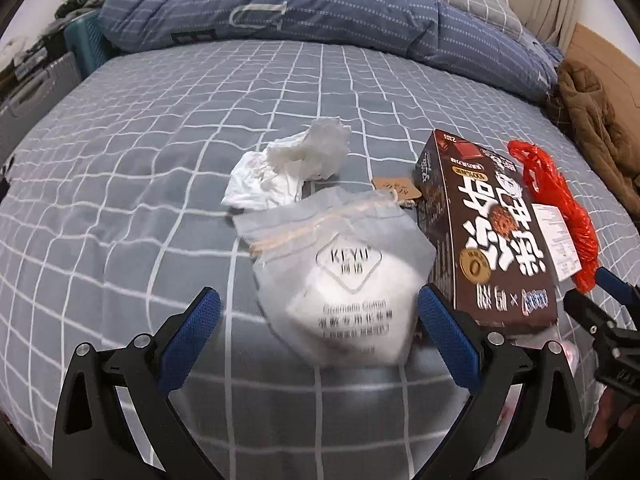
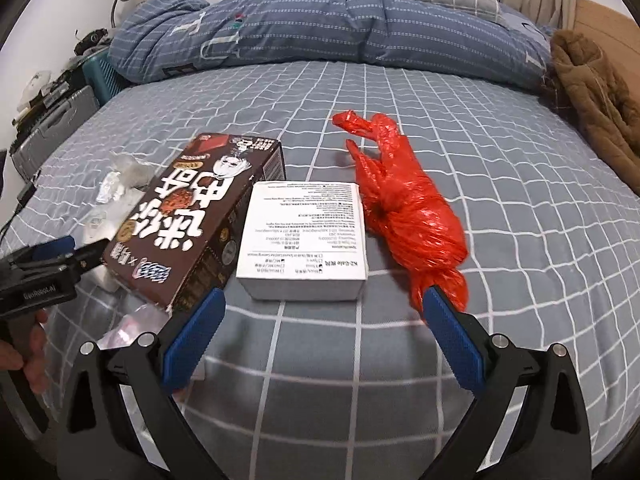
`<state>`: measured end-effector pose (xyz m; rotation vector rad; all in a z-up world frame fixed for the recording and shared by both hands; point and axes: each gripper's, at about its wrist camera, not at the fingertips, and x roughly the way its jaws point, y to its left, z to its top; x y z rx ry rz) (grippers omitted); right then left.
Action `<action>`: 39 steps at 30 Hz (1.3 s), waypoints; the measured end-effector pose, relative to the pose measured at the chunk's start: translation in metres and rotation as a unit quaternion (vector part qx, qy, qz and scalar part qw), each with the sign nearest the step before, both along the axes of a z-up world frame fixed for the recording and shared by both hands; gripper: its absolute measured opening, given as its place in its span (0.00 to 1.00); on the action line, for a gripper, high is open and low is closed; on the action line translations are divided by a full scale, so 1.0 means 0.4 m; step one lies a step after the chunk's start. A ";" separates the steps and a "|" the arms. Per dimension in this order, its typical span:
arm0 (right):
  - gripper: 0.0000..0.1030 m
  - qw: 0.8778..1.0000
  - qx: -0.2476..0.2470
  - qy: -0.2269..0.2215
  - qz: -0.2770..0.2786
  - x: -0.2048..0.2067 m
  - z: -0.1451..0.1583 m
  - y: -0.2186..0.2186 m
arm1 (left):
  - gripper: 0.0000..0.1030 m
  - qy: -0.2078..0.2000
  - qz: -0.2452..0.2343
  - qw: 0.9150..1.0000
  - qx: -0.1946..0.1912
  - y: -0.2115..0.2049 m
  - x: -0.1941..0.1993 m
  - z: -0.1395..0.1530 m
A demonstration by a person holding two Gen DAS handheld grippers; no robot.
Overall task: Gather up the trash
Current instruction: 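Grasp the white box with the right tool while the left tool grasps the KEYU mask bag, then lift the white box and KEYU mask bag and carry both to the bin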
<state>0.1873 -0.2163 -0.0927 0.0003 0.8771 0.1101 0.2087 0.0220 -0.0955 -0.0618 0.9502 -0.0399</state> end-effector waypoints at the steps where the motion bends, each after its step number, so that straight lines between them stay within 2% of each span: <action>1: 0.91 1.000 0.000 0.001 -0.001 0.008 -0.004 0.003 | 0.94 -0.002 -0.001 1.000 -0.005 0.002 0.008 -0.001; 4: 0.88 1.000 0.003 0.005 0.001 0.033 -0.012 0.012 | 0.93 0.002 -0.006 1.000 -0.010 0.002 0.024 -0.007; 6: 0.83 1.000 0.005 0.006 0.004 0.041 -0.016 0.018 | 0.91 0.007 -0.009 1.000 -0.015 0.001 0.029 -0.014; 9: 0.76 1.000 0.007 0.012 0.006 0.053 -0.025 0.021 | 0.81 0.012 -0.021 0.999 -0.028 -0.005 0.037 -0.023; 11: 0.72 1.000 0.014 0.018 0.005 0.060 -0.031 0.019 | 0.71 0.018 -0.033 0.999 -0.030 -0.011 0.040 -0.030; 15: 0.66 0.999 0.028 0.030 0.009 0.068 -0.042 0.019 | 0.65 0.019 -0.039 0.999 -0.030 -0.011 0.040 -0.043; 16: 0.66 0.999 0.028 0.030 0.009 0.068 -0.043 0.020 | 0.60 0.020 -0.044 0.998 -0.038 -0.010 0.040 -0.045; 20: 0.65 0.999 0.030 0.028 0.009 0.067 -0.043 0.021 | 0.54 0.021 -0.048 0.998 -0.044 -0.008 0.042 -0.049; 28: 0.65 0.999 0.030 0.025 0.009 0.066 -0.038 0.020 | 0.46 0.017 -0.044 0.997 -0.053 0.001 0.037 -0.032; 39: 0.65 0.999 0.028 -0.013 0.010 0.030 0.041 0.016 | 0.46 -0.020 -0.024 0.998 -0.056 0.013 -0.008 0.067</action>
